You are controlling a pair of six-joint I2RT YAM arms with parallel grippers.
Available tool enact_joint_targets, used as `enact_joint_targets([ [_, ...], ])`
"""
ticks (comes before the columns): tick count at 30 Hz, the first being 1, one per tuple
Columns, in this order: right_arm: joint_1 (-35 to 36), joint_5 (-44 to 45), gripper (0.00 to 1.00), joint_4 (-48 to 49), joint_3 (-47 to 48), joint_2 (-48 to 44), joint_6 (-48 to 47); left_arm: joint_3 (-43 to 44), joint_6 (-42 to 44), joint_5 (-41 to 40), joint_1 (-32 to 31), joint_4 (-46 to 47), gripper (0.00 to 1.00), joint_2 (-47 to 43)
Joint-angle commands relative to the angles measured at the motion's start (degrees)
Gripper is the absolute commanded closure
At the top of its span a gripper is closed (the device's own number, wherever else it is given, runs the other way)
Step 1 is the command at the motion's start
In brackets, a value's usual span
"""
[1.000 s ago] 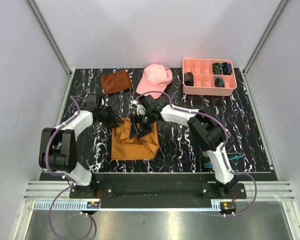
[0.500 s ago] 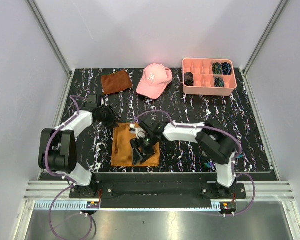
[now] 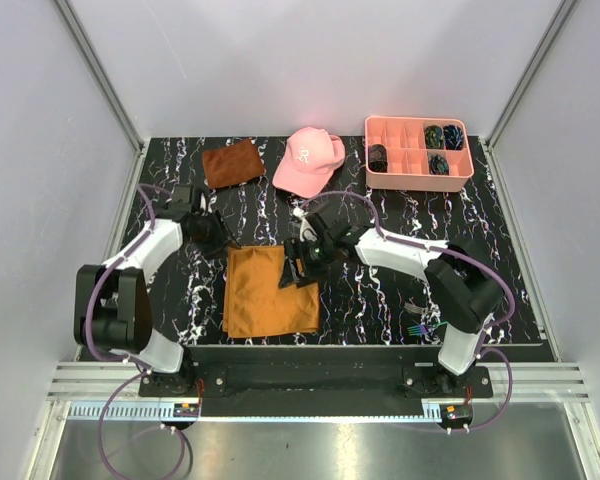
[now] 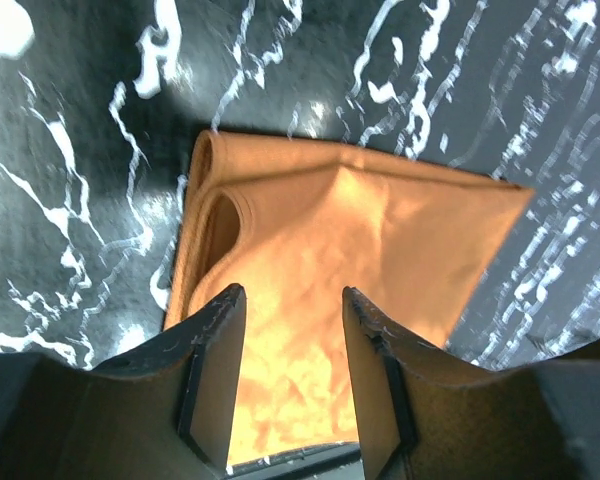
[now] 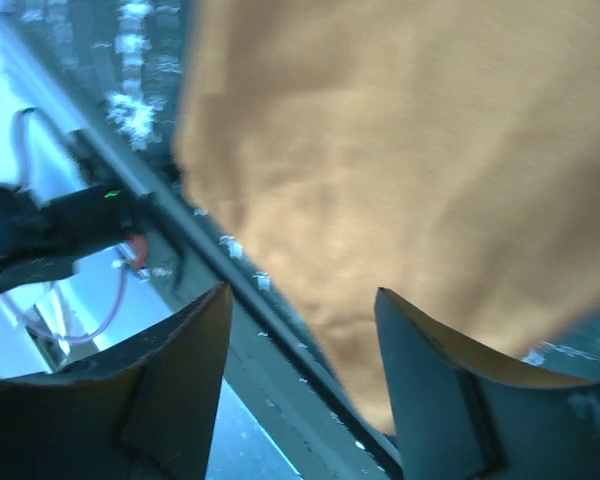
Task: Fold the napkin into a case and place the utensils inside
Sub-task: Move the square-folded napkin to the center of the board.
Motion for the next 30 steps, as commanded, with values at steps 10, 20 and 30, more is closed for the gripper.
enact_joint_targets([
  [10, -2.6, 4.9, 0.67, 2.56, -8.17, 2.51, 1.74, -1.8, 0.16, -4.75, -0.92, 2.99, 0.58, -3.96],
  [20, -10.52, 15.2, 0.64, -9.82, -8.11, -3.71, -9.24, 3.8, 9.12, 0.17, -4.86, -2.19, 0.57, -1.25],
  [30, -10.52, 7.46, 0.46, -9.92, -5.98, -12.43, -5.74, 8.3, 13.16, -4.66, -8.39, -5.88, 0.6, 4.2],
])
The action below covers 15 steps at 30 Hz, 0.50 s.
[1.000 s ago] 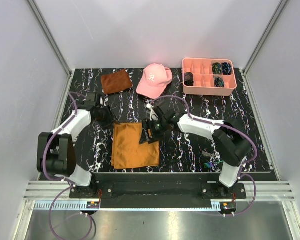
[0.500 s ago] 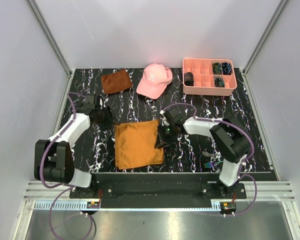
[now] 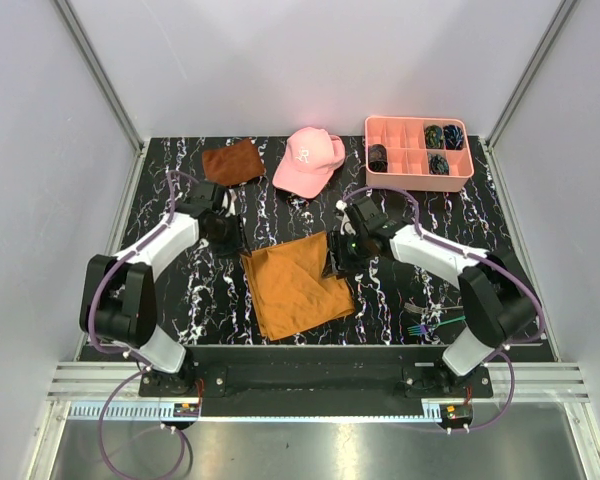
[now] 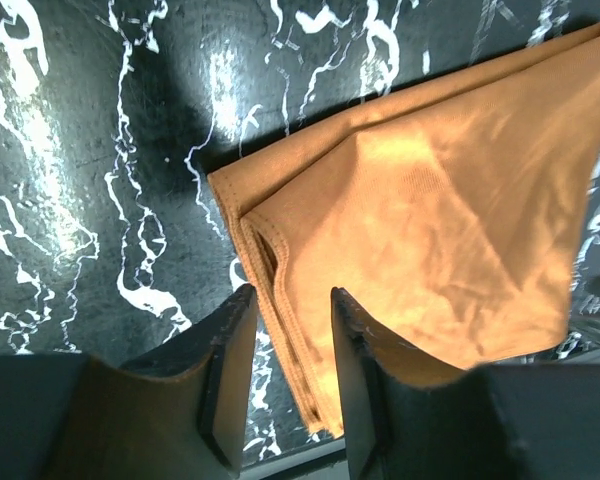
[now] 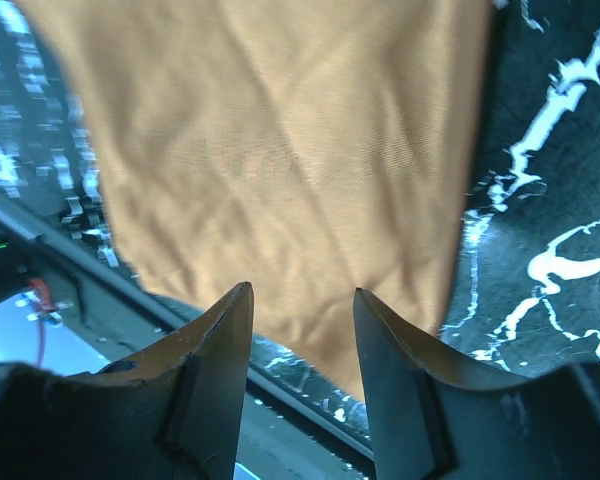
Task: Fold the napkin into a case and place the utensils inside
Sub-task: Move the square-folded napkin to the center of the board, then smooth out the square-folded napkin at the center of the board.
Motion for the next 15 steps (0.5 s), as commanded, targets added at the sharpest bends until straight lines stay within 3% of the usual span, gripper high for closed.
enact_joint_targets([
  [1, 0.26, -2.33, 0.46, -0.15, 2.19, -3.99, 0.39, 4.58, 3.49, -3.22, -1.04, -1.71, 0.6, 2.34],
  [15, 0.34, -4.88, 0.46, 3.1, -0.88, -5.22, 1.88, 8.72, 4.89, -5.16, -3.33, -2.59, 0.61, 9.38],
])
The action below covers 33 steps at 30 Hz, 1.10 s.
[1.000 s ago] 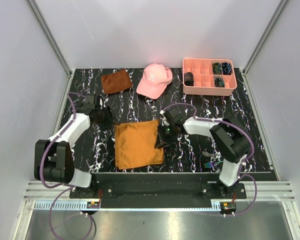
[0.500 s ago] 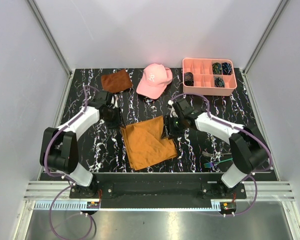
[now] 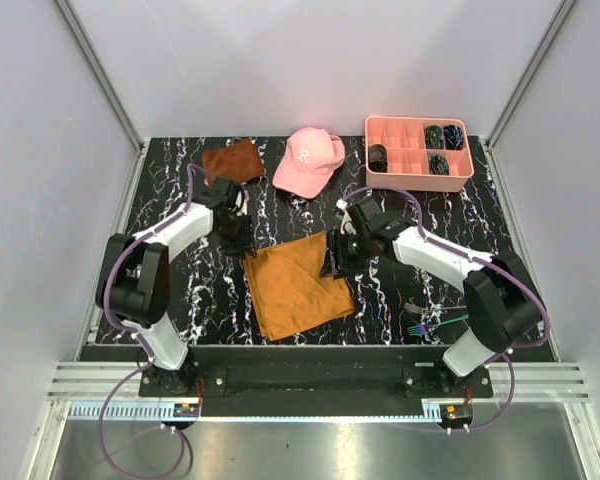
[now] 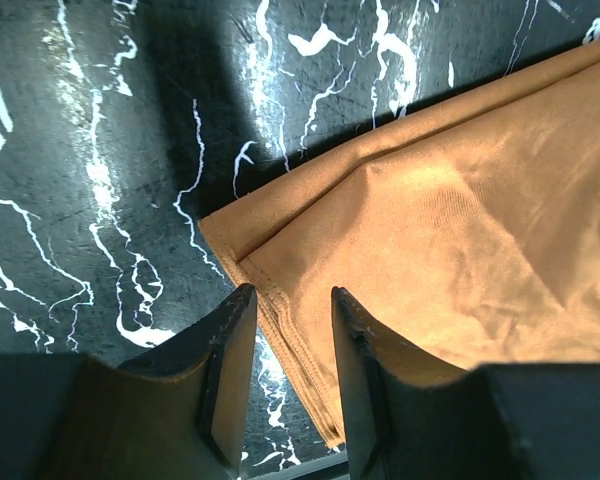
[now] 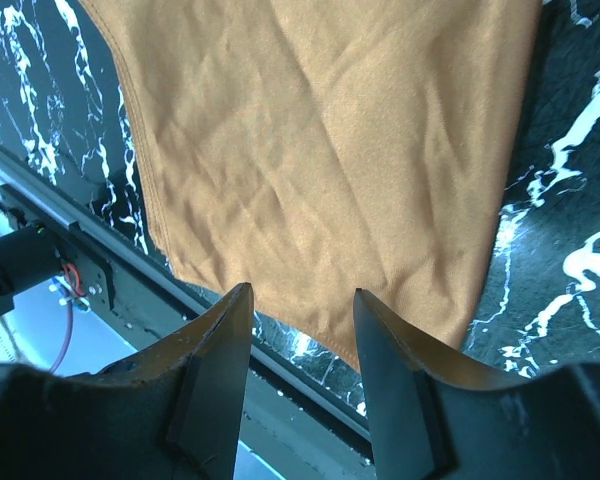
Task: Fold the napkin into a case and place the utensils inside
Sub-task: Smooth out the square-folded napkin at the center of the board.
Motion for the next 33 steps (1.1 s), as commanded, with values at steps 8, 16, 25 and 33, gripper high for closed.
enact_joint_targets([
  [8, 0.34, -2.5, 0.47, 3.17, -2.09, -2.76, 0.68, 3.26, 1.86, -3.15, -0.64, -0.19, 0.62, 2.53],
  [16, 0.43, -3.03, 0.47, 4.23, -2.71, -2.23, 0.77, 2.03, 1.59, -5.35, -1.17, -0.19, 0.61, -0.19],
  [25, 0.34, -3.47, 0.47, 4.84, -3.59, -3.46, 1.38, 2.9, 1.68, -4.11, -1.17, -0.1, 0.67, 2.71],
  [33, 0.34, -4.0, 0.48, 4.93, -3.94, -2.93, 1.38, 3.43, 0.45, -4.74, -1.17, 0.16, 0.94, -2.03],
])
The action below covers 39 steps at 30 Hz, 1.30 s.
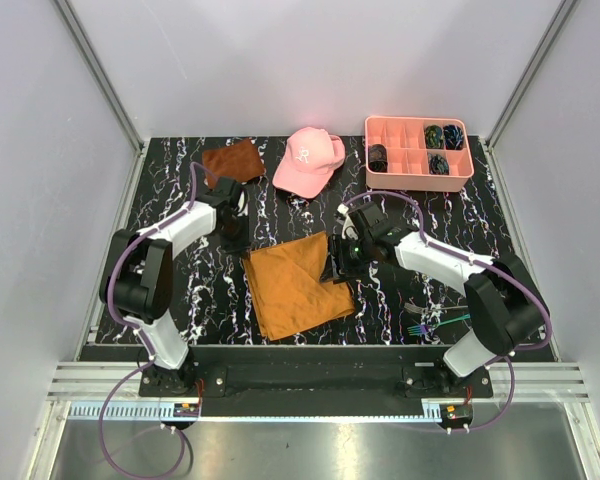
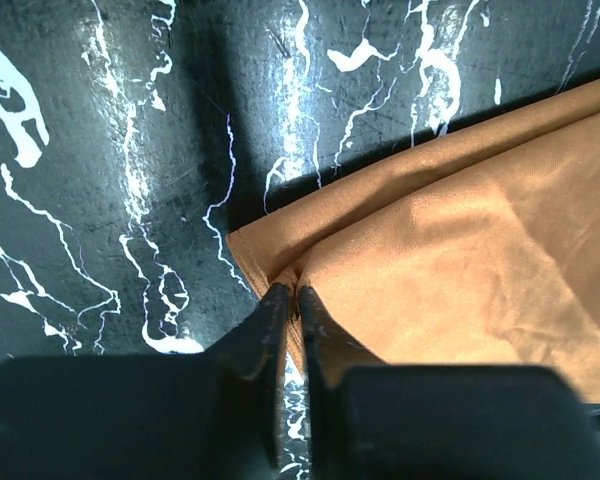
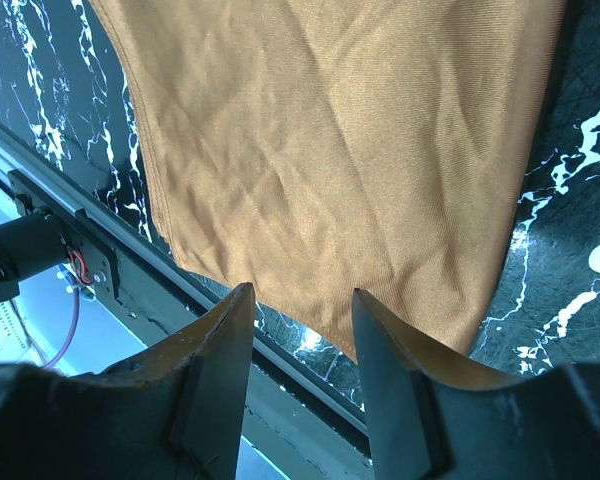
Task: Fold the napkin into a case and place the utensils inside
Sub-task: Smooth out the square-folded napkin at the center of the board, then move the square-folded napkin to the center of the board.
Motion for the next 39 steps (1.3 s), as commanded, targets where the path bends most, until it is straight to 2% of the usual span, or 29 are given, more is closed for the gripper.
enact_joint_targets([
  [1, 0.3, -1.44, 0.48, 1.83, -0.12, -1.69, 0.62, 2.58, -0.31, -0.56, -0.19, 0.45, 0.95, -4.38],
  [7, 0.39, -2.06, 0.48, 2.01, 0.06, -1.25, 0.79, 4.34, -0.23, -1.44, -0.19, -1.49, 0.96, -2.98],
  [16, 2.41, -1.97, 0.49, 2.97, 1.29, 2.18, 1.67, 7.42, 1.18, -4.43, 0.52, -4.04, 0.89, 0.01],
  [21, 2.76, -0.82, 0.53, 2.88, 0.24, 3.14, 3.08, 9.25, 1.88, -8.12, 1.04, -4.65, 0.8, 3.61],
  [23, 3.29, -0.83, 0.61, 3.76, -0.64, 2.97, 4.13, 10.05, 1.8, -8.12, 1.31, -5.09, 0.77, 5.28],
  [27, 4.08, -0.83, 0.67, 5.17, -2.83, 4.46, 6.33, 11.55, 1.01, -10.4, 1.31, -5.53, 0.7, 6.43],
  [29, 4.08, 1.36, 0.7, 5.61, -4.32, 4.73, 7.21, 10.94, 0.57, -11.28, 1.22, -4.92, 0.68, 5.2],
  [34, 3.91, 6.02, 0.74, 5.87, -6.0, 5.25, 5.72, 9.18, 1.0, -11.2, 0.78, -3.95, 0.48, -1.02],
  [37, 1.98, 9.19, 0.75, 4.73, -5.74, 6.48, 3.17, 8.3, 1.44, -8.65, 0.69, -4.39, 0.39, -4.54],
  [39, -1.09, 11.12, 0.75, 3.86, -5.04, 7.8, 0.03, 7.07, 1.44, -4.09, 0.6, -4.3, 0.37, -6.48],
])
